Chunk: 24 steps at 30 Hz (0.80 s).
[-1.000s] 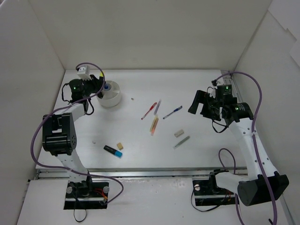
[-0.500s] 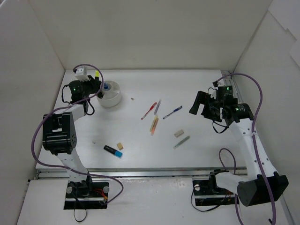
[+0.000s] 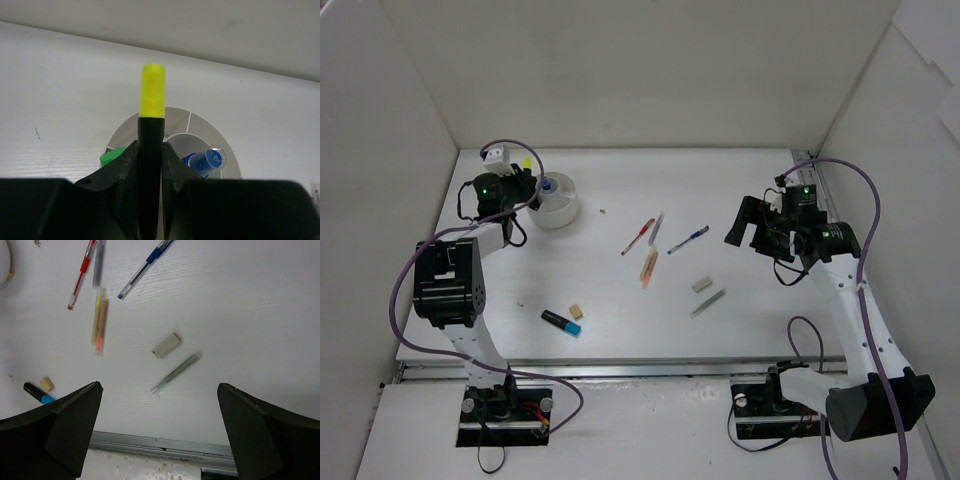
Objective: Sort the stationery into containers
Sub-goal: Place the pen in the storage box.
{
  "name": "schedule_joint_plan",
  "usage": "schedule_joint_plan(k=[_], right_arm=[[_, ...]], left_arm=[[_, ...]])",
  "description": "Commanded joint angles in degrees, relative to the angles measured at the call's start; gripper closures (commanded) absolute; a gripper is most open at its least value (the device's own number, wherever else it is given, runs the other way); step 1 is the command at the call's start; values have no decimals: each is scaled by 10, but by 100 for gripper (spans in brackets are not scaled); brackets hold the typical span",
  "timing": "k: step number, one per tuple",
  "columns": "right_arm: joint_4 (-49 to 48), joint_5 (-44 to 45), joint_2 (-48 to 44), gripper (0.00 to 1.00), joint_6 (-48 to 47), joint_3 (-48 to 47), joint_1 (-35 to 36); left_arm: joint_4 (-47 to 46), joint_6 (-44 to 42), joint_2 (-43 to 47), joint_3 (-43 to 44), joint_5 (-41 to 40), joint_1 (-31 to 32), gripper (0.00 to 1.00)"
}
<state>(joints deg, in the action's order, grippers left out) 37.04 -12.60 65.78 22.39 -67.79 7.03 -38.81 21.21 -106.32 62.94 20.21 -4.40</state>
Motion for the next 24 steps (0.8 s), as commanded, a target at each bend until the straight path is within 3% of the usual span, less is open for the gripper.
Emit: schedule_joint_plan(k=[1,18,21,22,24], right_arm=[[-18,12,-14,2,-2,6,-6],[-19,19,-36,2,-2,14,-11],[-18,17,-33,2,-4,14,-9],[-18,18,-32,2,-3,14,-10],[-17,14,-30,2,-3,13,-10]], left_arm=[[-30,-5,2,27,-11,9,99],[-50,-21,-21,43,-56,19,95],[-50,-25,-14,38,-63,19,80],[-45,-28,-16,38,-64,19,69],[-41,-29,-16,40,-64,19,66]])
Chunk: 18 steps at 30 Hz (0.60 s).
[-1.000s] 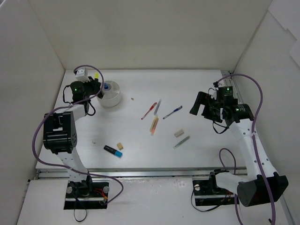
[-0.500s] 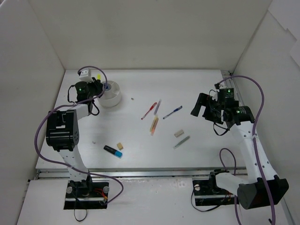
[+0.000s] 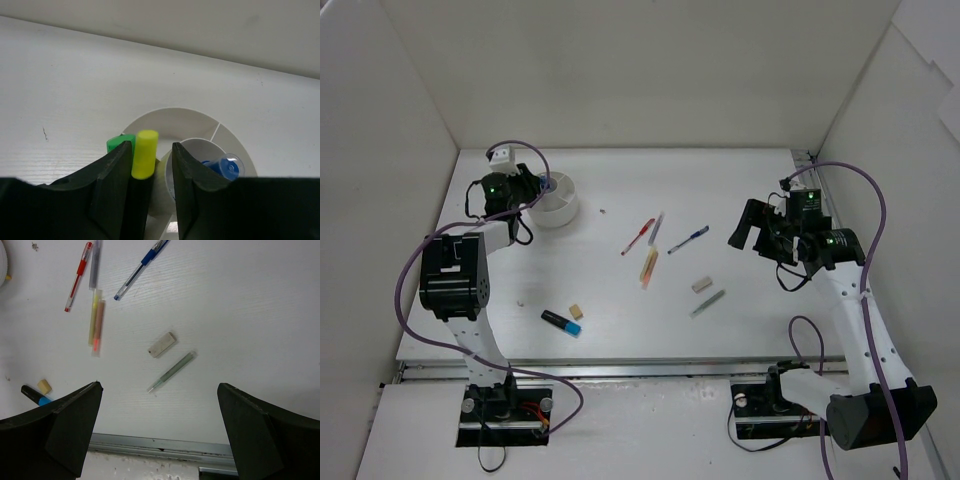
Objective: Sort the stationery into containers
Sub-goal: Place the pen in the storage box.
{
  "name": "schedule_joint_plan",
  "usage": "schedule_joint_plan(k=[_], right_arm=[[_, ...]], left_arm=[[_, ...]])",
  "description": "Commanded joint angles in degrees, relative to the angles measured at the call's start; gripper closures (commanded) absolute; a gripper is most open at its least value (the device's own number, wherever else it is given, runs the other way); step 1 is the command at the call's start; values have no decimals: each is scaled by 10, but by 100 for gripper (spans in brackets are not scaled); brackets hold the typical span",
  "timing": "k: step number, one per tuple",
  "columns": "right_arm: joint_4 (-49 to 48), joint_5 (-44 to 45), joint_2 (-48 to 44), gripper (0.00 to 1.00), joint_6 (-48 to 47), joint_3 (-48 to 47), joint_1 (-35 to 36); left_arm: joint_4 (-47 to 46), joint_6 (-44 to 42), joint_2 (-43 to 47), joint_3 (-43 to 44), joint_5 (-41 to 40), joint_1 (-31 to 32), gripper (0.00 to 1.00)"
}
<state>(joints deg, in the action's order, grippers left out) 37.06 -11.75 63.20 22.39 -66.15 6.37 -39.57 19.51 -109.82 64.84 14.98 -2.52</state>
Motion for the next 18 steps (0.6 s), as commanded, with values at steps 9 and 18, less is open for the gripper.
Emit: schedule_joint_plan(k=[9,18], right_arm=[[-18,2,-13,2,-3,0,-4],[-18,-24,-21,2,-18,0,-2]], left_arm=[[-18,-9,21,28,10,1,72],[-6,-22,142,-27,23,1,38]])
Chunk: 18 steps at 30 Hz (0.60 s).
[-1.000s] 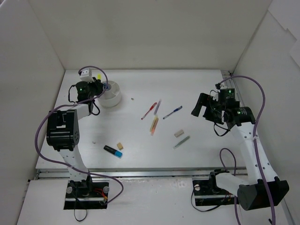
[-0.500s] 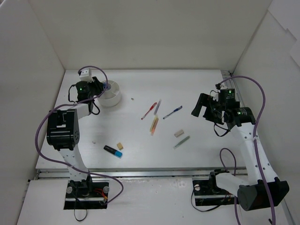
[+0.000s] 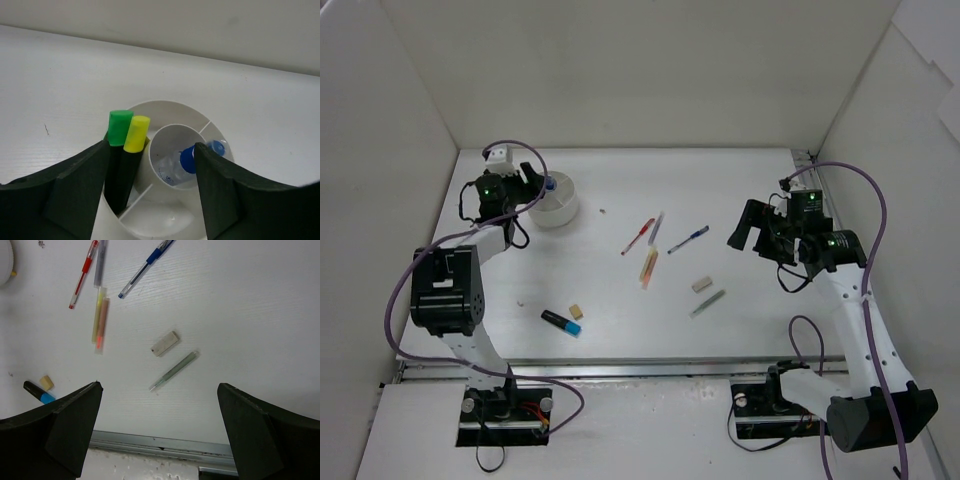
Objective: Sort the stationery into containers
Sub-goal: Place the pen in the storage box.
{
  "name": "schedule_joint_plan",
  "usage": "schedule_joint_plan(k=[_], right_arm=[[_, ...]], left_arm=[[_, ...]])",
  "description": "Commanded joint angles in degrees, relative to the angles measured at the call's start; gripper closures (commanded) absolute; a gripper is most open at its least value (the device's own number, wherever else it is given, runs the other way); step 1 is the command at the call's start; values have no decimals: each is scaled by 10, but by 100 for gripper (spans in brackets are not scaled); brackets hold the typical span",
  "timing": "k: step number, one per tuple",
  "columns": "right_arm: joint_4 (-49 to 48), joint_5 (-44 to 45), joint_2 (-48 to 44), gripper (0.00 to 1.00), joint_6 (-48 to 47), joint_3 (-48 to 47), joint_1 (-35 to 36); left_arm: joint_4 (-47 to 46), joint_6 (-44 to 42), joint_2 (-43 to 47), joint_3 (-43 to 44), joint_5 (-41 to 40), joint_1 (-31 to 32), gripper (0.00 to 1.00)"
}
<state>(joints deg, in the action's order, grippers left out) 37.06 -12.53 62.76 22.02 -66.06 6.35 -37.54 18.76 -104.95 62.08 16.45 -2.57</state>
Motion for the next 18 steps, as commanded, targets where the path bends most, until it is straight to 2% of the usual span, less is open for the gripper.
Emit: schedule_joint_plan(k=[1,4,5,8,10,11,14,16,18], right_arm=[[-18,-17,-20,2,-16,-1,-2],[-18,12,-26,2,-36,-6,30],[-19,17,-26,2,-41,-6,60],[-23,24,-21,2,-58,-9,118],[-37,42,-6,2,-66,-6,156],[-42,49,2,2,-68,-6,200],[-82,73,51,2,-87,-1,298],[-117,85,101,2,-110,-1,371],[-160,101,158,2,-126,-7,415]], left_arm=[[-25,-16,105,-7,9,1,35],[-17,-19,163,-36,6,1,21],[-13,-16,195,-50,1,1,13],[56,-7,266,-58,-12,1,0],[182,14,305,-46,-32,1,0],[278,22,344,-32,-43,1,0],[414,72,435,-50,-83,1,0],[457,93,528,-77,-113,1,0],[520,121,595,-114,-127,6,0]])
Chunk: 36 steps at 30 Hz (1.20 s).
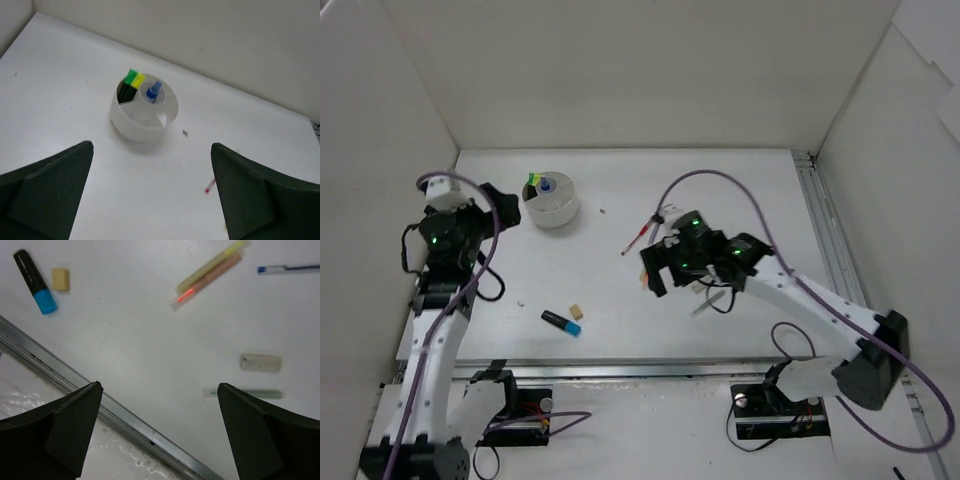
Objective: Sort the stationery into containers
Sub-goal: Place the pen in the storage box, then pick up the pen from the center of the board.
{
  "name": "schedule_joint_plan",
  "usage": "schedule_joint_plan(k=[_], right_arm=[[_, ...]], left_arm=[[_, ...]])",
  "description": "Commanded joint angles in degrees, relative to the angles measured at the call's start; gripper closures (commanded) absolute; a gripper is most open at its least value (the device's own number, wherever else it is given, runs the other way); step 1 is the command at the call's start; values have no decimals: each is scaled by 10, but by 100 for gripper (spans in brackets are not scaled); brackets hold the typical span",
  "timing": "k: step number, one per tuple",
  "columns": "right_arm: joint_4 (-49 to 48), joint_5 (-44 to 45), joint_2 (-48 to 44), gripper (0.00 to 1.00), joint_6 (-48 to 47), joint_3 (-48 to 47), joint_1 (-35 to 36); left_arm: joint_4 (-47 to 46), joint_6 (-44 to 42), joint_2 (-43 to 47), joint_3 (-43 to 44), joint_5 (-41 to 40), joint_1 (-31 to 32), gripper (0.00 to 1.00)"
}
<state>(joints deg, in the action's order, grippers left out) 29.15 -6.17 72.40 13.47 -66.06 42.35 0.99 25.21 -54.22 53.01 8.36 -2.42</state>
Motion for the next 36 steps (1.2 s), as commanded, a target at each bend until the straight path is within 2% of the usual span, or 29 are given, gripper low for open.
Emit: schedule_joint_plan(k=[1,5,7,10,16,20,30,34,35,36], right_arm=[[-93,41,83,2,-63,-13,102],[-160,35,203,2,-109,-41,173],[-204,10,240,2,-122,-56,198],[-242,-6,308,2,-126,-85,223],[-310,-11,378,2,-123,-96,264],[-361,-52,401,6,-104,-87,266],[-385,-53,443,14,-86,-82,274],[-379,-38,441,31,-84,-81,278],[-382,-21,429,44,-86,-67,278],[-385,-11,421,51,-86,-59,282]], left_arm=[[158,64,152,-39,-63,5,0],[292,118,273,-46,-124,10,0],[333,167,323,-47,-131,10,0],[346,182,359,-51,-109,10,0],[404,185,353,-41,-100,10,0],[412,184,349,-41,-102,10,0],[411,184,348,-45,-113,10,0],[411,184,337,-47,-115,10,0],[409,185,336,-46,-115,10,0],[408,185,331,-47,-114,10,0]])
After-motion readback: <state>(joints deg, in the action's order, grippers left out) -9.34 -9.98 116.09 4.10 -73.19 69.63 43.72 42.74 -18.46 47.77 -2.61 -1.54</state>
